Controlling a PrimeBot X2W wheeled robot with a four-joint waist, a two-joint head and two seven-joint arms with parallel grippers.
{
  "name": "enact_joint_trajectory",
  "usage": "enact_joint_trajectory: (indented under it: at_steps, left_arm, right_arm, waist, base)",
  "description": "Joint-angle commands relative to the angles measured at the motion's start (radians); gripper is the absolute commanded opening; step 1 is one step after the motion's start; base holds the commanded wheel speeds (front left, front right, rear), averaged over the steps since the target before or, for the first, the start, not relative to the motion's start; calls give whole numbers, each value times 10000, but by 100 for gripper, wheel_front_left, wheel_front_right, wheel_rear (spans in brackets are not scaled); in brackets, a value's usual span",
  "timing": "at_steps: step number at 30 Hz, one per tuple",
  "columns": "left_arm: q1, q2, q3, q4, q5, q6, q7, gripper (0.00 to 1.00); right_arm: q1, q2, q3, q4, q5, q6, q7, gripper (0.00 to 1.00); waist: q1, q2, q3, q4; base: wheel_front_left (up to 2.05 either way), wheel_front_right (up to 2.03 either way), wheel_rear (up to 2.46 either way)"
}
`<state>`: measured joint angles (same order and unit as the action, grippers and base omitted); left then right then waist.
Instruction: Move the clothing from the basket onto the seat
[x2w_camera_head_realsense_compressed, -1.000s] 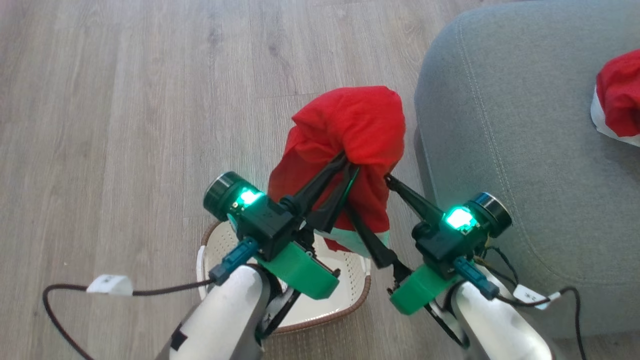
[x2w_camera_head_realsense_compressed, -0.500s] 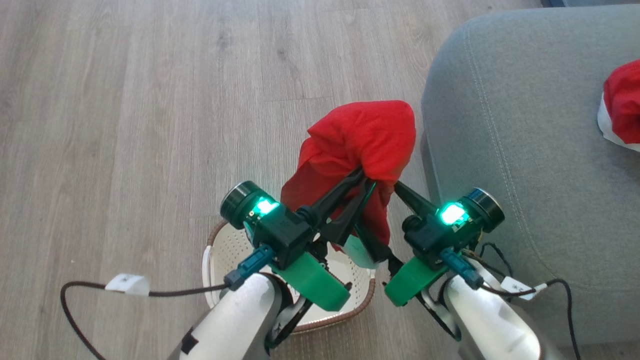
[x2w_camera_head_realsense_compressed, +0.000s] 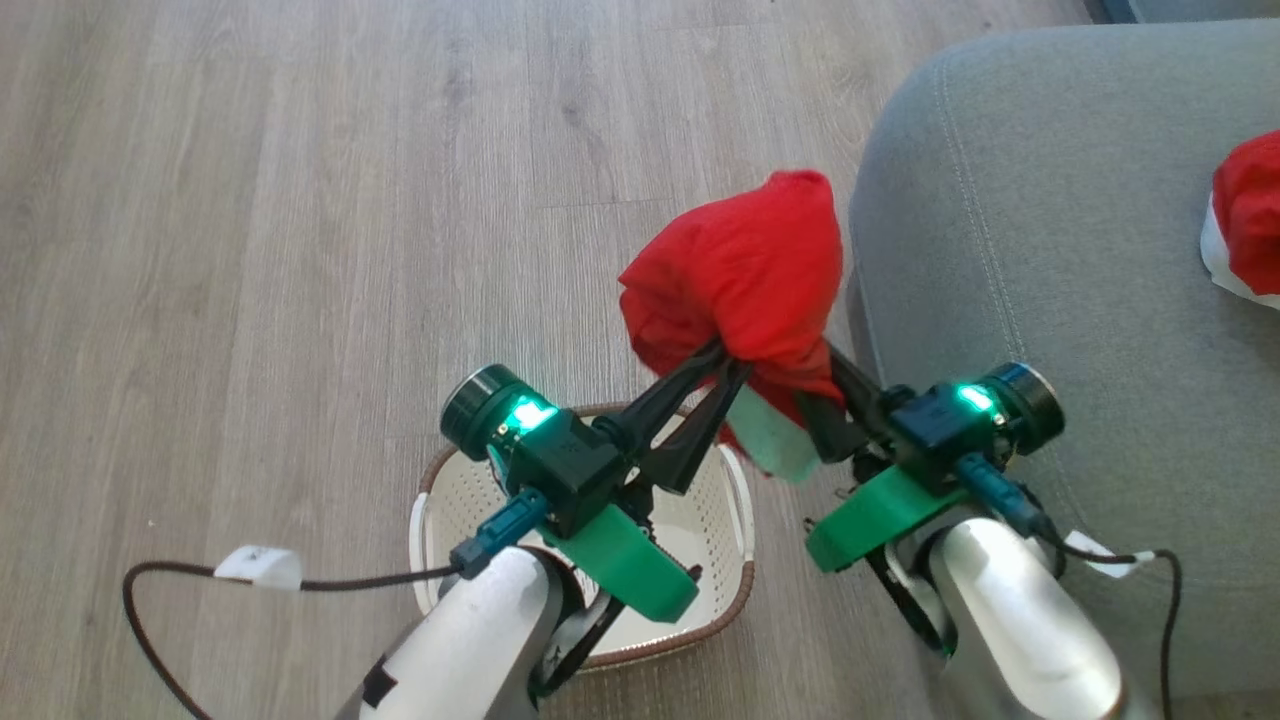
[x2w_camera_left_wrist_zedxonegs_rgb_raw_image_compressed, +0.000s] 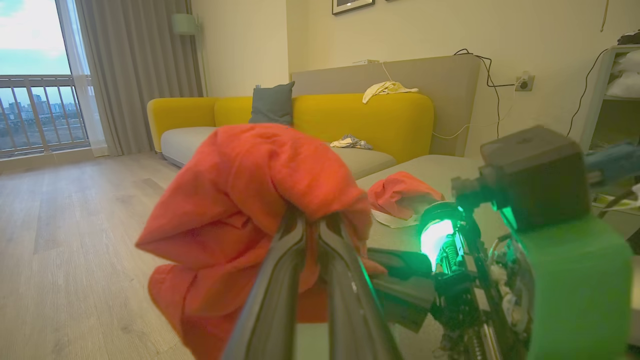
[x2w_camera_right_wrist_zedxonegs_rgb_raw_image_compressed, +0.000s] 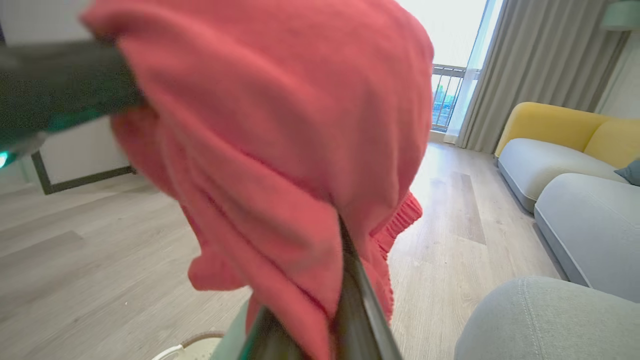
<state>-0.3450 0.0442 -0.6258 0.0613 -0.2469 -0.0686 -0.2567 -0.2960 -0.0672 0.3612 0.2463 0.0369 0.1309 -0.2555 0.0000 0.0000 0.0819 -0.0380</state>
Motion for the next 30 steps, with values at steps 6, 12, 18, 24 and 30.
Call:
enact_joint_trajectory:
  at_steps: [6, 12, 18, 24, 30]
  left_arm:
    - [-164, 60, 333, -18, 42, -111, -51, 0]
    - [-105, 60, 7, 301, 82, -296, -51, 0]
    - [-135, 60, -375, 463, 44, -502, -51, 0]
    - [-108, 60, -231, 618, -32, -541, -51, 100]
    - [-40, 60, 10, 753, 161, -561, -51, 100]
  right_arm:
    - [-114, 168, -260, -777, 553, -2, -63, 0]
    - [-20, 168, -565, -1223, 1180, -2, -63, 0]
    - [72, 169, -607, -1488, 1401, -2, -63, 0]
    - [107, 169, -667, -1577, 1479, -2, -63, 0]
    - [76, 169, -1014, -1734, 1268, -2, -63, 0]
  waist:
    - [0, 0, 47, -34]
    - [0, 0, 127, -40]
    - [0, 0, 193, -13]
    - [0, 0, 171, -9]
    - [0, 0, 100, -51]
  base:
    - [0, 0, 0]
    - [0, 0, 0]
    - [0, 0, 0]
    - [0, 0, 0]
    - [0, 0, 0]
